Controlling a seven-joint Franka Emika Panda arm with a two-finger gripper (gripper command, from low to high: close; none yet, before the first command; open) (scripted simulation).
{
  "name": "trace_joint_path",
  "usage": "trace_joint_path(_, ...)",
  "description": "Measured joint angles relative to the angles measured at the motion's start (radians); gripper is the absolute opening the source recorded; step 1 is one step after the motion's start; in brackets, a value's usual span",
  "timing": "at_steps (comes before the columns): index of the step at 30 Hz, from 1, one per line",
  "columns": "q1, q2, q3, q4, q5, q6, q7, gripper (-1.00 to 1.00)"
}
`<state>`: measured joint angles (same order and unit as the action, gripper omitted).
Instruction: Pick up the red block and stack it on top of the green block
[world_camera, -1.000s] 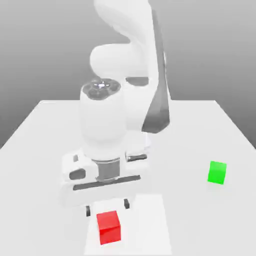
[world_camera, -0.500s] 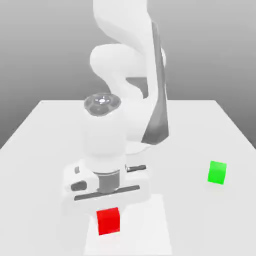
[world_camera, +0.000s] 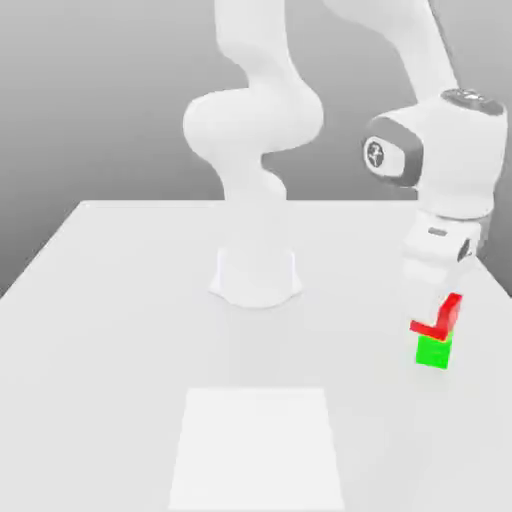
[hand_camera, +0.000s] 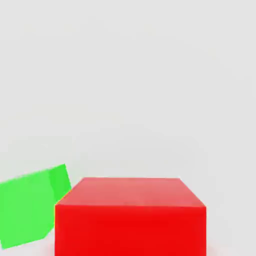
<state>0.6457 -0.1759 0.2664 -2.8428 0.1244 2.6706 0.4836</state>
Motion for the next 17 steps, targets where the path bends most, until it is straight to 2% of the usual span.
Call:
trace_joint_path(4, -0.019, 0.036, 0.048, -0.011, -0.116, 0.03, 0.091, -1.0)
trace_joint_path(10, -0.069, 0.134, 0.054, -0.002, -0.296, 0.092, 0.218, -1.0)
trace_joint_path(14, -0.086, 0.191, 0.053, 0.002, -0.359, 0.139, 0.263, -1.0)
trace_joint_path(17, -0.085, 0.224, 0.057, 0.001, -0.362, 0.18, 0.266, -1.0)
